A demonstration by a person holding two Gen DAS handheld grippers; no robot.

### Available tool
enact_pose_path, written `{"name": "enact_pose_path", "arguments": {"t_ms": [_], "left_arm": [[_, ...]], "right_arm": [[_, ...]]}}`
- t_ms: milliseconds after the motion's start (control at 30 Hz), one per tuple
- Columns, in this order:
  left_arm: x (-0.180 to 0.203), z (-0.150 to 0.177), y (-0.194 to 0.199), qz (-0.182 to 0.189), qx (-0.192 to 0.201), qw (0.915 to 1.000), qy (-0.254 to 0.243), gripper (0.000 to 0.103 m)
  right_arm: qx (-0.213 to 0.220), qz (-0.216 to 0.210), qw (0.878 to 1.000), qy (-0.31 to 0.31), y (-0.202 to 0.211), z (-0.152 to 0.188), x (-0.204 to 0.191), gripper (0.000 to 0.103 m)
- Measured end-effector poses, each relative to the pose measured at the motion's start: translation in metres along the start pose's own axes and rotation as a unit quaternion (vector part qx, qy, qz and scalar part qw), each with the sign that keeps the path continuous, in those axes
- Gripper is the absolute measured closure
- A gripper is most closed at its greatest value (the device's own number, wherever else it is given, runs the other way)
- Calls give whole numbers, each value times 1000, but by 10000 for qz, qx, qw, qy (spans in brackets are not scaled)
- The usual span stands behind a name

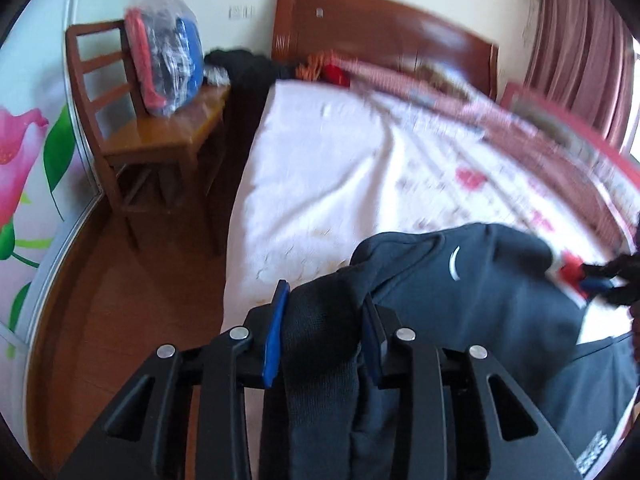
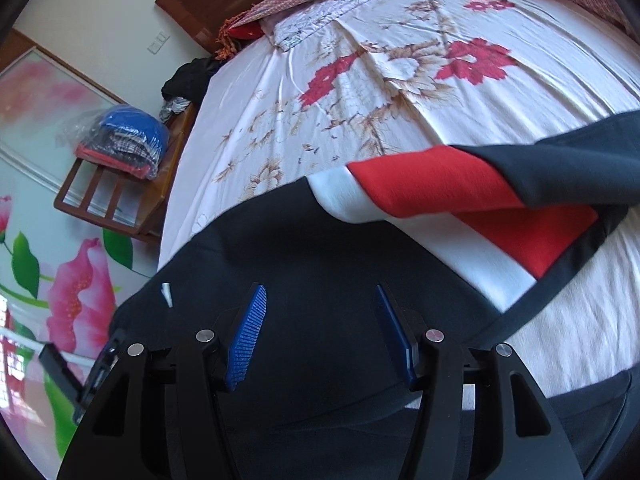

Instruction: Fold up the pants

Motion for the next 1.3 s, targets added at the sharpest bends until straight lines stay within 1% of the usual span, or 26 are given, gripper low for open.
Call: {"name": "enact_pose_path", "arguments": {"t_ms": [67, 167, 267, 400, 500, 600, 667, 700, 733, 800, 833, 867, 1033, 1100, 1167, 1200, 1233, 1300], "left_arm": [[6, -2, 17, 29, 185, 9998, -18, 71], [23, 2, 39, -1, 402, 9990, -195, 71], [31, 5, 48, 23, 520, 9984, -201, 71], [41, 12, 63, 39, 642, 9978, -155, 71], [44, 17, 72, 24, 753, 9971, -136, 71], [50, 26, 82, 21, 838, 9964, -89, 71], [56, 32, 86, 27, 857, 9963, -104, 71], [60, 36, 89, 26, 873, 9961, -132, 71], [64, 38, 91, 26, 885, 9960, -151, 71], [71, 43, 94, 22, 912, 9956, -226, 71], [75, 45, 95, 23, 926, 9954, -247, 71], [79, 49, 96, 38, 927, 9953, -282, 71], [86, 57, 104, 75, 972, 9947, -327, 71], [87, 59, 107, 64, 987, 9945, -357, 71], [86, 62, 110, 55, 1015, 9941, -386, 71], [86, 62, 111, 51, 1018, 9940, -391, 71], [87, 64, 111, 62, 1018, 9940, -387, 71], [87, 65, 111, 69, 1010, 9941, -380, 71]], "right_arm": [[23, -50, 9999, -150, 3, 3, 5, 47], [-15, 47, 9997, -228, 4, 7, 10, 47], [-28, 95, 9993, -361, 8, 3, 6, 47], [-31, 63, 9988, -484, 12, -14, -21, 47], [-25, 132, 9991, -411, 11, -26, -45, 47], [-75, 431, 9986, -294, 3, -35, -70, 47], [-230, 758, 9965, -261, -8, -36, -84, 47], [-321, 993, 9943, -229, -16, -35, -91, 47], [-407, 1217, 9916, -172, -22, -32, -95, 42], [-597, 1738, 9830, 22, -35, -24, -101, 27], [-682, 2022, 9769, 109, -44, -19, -105, 27], [-739, 2208, 9724, 149, -52, -15, -107, 27], [-997, 2675, 9583, 102, -83, 4, -106, 27], [-942, 2972, 9501, 112, -92, 6, -97, 27], [-893, 3157, 9445, 128, -97, 8, -90, 27], [-883, 3221, 9425, 99, -99, 9, -84, 29], [-879, 3230, 9423, 29, -100, 10, -76, 46], [-883, 3106, 9463, -132, -97, 9, -67, 65]]}}
Point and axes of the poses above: each gripper's, at about its wrist camera, not at the fingertips, and y roughly against the way its jaws point, x to its right, z to its underside, the point moved 8 cm from there along -y, roughly the way its jaws point, and after that the axes turned 15 degrees about -y, right-handed, at the moved point
